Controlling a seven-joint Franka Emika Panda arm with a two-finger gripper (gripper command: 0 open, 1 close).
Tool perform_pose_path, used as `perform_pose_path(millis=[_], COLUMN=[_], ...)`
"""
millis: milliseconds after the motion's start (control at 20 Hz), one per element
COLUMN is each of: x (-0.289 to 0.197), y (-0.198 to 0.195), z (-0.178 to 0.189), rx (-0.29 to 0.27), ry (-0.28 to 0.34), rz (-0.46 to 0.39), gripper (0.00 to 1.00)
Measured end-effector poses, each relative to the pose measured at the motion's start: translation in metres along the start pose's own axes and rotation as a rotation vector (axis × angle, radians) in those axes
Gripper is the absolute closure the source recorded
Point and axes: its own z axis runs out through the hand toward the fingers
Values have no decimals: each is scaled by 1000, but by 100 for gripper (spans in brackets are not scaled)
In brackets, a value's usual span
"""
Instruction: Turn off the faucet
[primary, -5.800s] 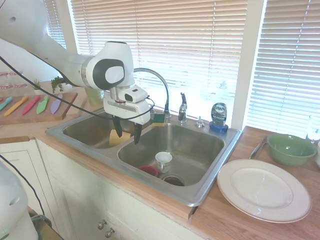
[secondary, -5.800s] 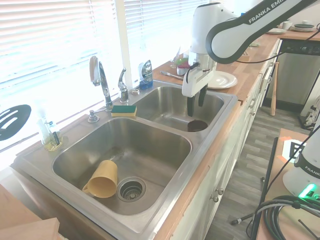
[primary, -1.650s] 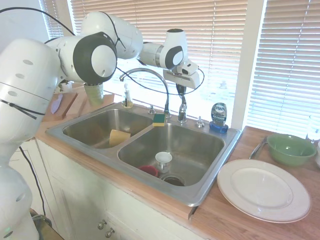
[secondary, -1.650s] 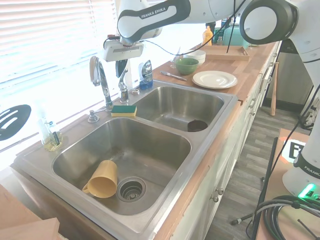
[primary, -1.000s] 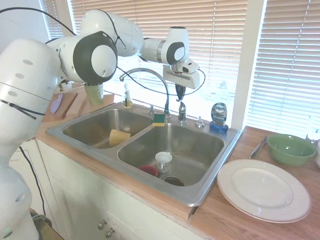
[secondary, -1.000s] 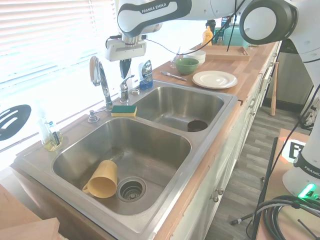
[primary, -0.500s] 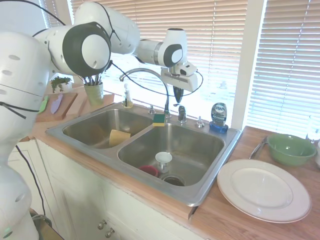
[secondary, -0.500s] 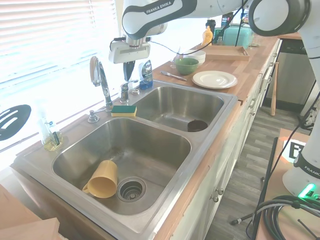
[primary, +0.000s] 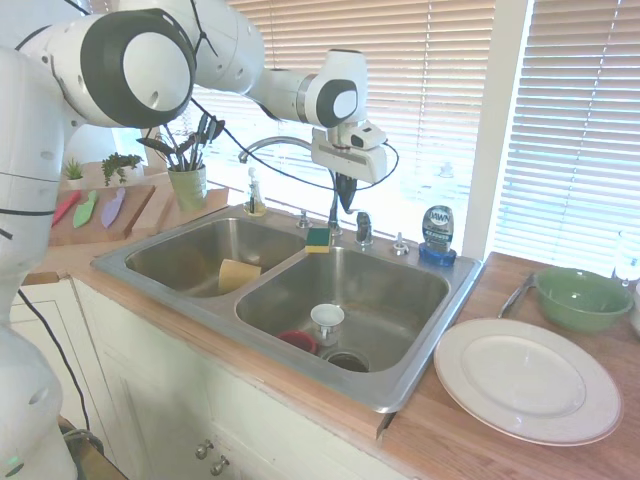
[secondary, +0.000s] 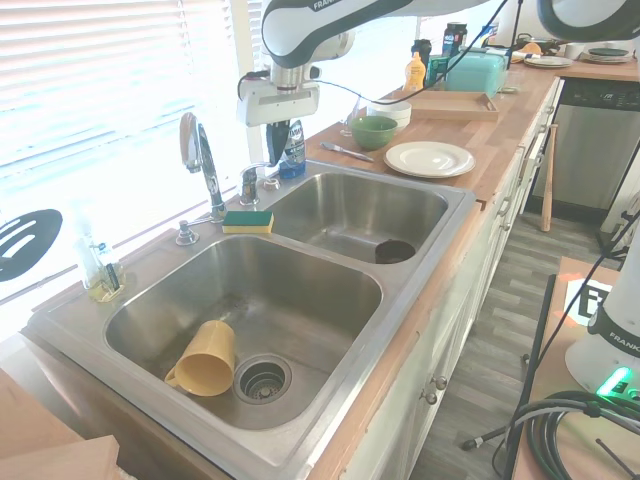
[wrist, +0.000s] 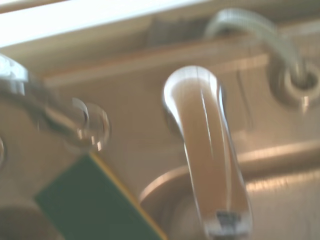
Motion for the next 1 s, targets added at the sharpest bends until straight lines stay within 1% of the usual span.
perform_pose_path(millis=[100, 150, 250, 600, 850, 900, 1000], x=[-10, -13, -20, -52, -80, -87, -97], y=[19, 28, 42, 102, 135, 140, 148], z=[19, 29, 38, 37, 26, 24, 22], rx=[-49, -64, -76, -123, -139, -140, -133], ry=[-29, -37, -43, -78, -79, -79, -75], rz=[3, 6, 10, 12, -10, -16, -24], gripper=[100, 100, 100, 100, 100, 0, 0])
